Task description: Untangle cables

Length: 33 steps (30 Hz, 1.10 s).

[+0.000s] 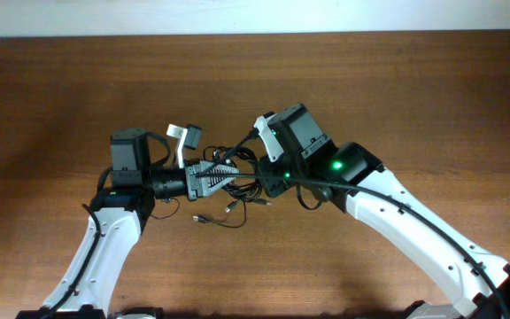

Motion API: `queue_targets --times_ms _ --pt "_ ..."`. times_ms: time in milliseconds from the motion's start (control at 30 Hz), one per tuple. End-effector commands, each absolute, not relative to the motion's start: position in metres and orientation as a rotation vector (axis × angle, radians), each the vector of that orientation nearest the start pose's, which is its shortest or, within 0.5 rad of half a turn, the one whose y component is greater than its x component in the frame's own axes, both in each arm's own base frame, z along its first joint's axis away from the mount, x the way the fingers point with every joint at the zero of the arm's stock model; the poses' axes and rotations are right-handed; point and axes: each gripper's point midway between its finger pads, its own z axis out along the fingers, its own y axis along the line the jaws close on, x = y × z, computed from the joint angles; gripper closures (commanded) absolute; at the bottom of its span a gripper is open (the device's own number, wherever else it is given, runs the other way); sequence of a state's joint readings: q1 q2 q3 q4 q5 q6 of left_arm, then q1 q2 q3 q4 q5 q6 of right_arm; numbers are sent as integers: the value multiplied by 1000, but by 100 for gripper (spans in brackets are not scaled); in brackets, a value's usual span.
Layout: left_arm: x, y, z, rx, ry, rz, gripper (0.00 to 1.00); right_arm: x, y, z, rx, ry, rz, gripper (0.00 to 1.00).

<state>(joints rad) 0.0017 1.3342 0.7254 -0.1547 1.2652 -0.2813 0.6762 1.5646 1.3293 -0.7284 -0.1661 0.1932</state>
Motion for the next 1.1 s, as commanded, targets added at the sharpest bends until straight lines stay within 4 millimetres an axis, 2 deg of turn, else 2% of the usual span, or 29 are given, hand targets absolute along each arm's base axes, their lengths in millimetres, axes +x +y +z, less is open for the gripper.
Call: queue_targets --times_ms 0,33,67,100,167,233,267,333,400,467,533,567,600,633,700,767,833,867,933,1033,1067 --pt "247 -174 238 630 1848 -1858 100 344 237 157 -463 2559 303 96" --pt "247 -174 239 638 1841 -1851 100 344 240 155 -460 2570 343 96" --pt "250 -174 238 641 1840 -1829 100 334 263 160 -543 2561 560 96" --pt "257 -174 236 642 1843 -1769 100 319 291 173 -735 2473 779 96" --pt "274 -172 229 603 1877 -1640 100 298 312 188 -917 2364 992 96" --pt "296 -166 217 525 1930 -1479 100 277 321 197 -1051 2291 1141 96" --pt "306 -163 213 493 1947 -1406 100 258 327 209 -1181 2178 1273 96" --pt "316 -159 213 465 1947 -1341 100 232 335 233 -1338 1950 1484 96" --pt "329 -152 206 352 2001 -1283 100 219 336 247 -1421 1783 1580 96" --pt "341 -143 198 229 2050 -1213 100 216 336 249 -1431 1765 1591 96" --pt "369 -113 185 -111 2110 -1065 97 218 331 235 -1440 1842 1519 96" --pt "377 -101 182 -232 2112 -1025 92 220 328 225 -1433 1914 1466 96" --pt "388 -76 177 -469 2094 -977 85 221 322 212 -1428 2008 1394 96" --pt "390 -67 177 -597 2077 -1005 89 225 316 199 -1424 2091 1301 96" --pt "390 -64 175 -682 2071 -1035 95 234 302 179 -1416 2215 1128 96" --pt "387 -63 170 -708 2093 -1034 97 238 285 161 -1410 2340 968 96" --pt "380 -54 150 -866 2137 -981 96 243 273 151 -1351 2447 859 96" --pt "373 -48 137 -987 2161 -947 94 250 266 146 -1275 2519 782 96" --pt "347 -39 105 -1242 2241 -855 80 280 234 131 -849 2749 459 96" --pt "328 -42 91 -1309 2327 -831 76 306 202 127 -360 2819 191 96" --pt "319 -44 86 -1329 2365 -816 72 309 204 129 -332 2809 210 96"
